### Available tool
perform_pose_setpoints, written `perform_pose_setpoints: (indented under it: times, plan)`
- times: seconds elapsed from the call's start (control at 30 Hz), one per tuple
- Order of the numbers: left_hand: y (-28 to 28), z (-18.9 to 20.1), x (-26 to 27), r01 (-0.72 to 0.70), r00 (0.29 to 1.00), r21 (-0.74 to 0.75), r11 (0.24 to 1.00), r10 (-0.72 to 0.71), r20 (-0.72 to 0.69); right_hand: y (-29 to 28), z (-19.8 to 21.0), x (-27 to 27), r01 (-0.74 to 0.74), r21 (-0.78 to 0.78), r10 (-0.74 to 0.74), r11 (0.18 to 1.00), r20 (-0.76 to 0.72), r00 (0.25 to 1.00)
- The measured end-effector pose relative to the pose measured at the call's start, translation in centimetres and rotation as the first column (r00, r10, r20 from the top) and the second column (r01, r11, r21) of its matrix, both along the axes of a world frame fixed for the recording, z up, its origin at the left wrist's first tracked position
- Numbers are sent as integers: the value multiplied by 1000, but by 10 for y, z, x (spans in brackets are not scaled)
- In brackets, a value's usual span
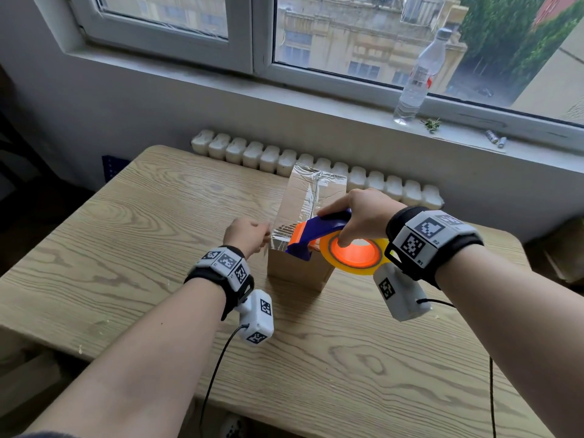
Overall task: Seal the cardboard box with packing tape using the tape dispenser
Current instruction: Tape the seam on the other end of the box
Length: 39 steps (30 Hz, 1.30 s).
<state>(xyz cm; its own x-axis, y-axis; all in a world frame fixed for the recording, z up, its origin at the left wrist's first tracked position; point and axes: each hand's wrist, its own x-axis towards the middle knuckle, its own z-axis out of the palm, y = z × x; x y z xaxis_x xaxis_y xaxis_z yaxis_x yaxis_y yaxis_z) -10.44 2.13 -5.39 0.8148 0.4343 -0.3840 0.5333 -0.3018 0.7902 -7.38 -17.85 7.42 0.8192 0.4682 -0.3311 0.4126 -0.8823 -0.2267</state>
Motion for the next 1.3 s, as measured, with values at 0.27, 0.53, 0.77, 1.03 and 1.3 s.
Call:
perform_pose_setpoints:
  times: [0.27, 0.53, 0.77, 1.03, 1.3]
  plan:
    - [1, 15, 12, 180, 980, 112, 977, -168, -111, -3, 0, 4, -26, 11, 26, 1000, -15, 1000]
    - [1, 16, 14, 176, 974, 10, 984, -172, -146, -38, 3, 2, 7, 89, -1, 996, -63, 998]
    - [-3, 21, 15, 160, 974, 52, 986, -148, -172, -86, 12, -5, 0, 49, 3, 999, -51, 999]
    - [-6, 20, 16, 145, 977, 75, 987, -131, -167, -86, -2, -9, -52, 33, 52, 998, -19, 998]
    - [-17, 24, 22, 292, 954, 348, 891, -245, -173, -78, 0, -4, -79, -26, 79, 997, -16, 997]
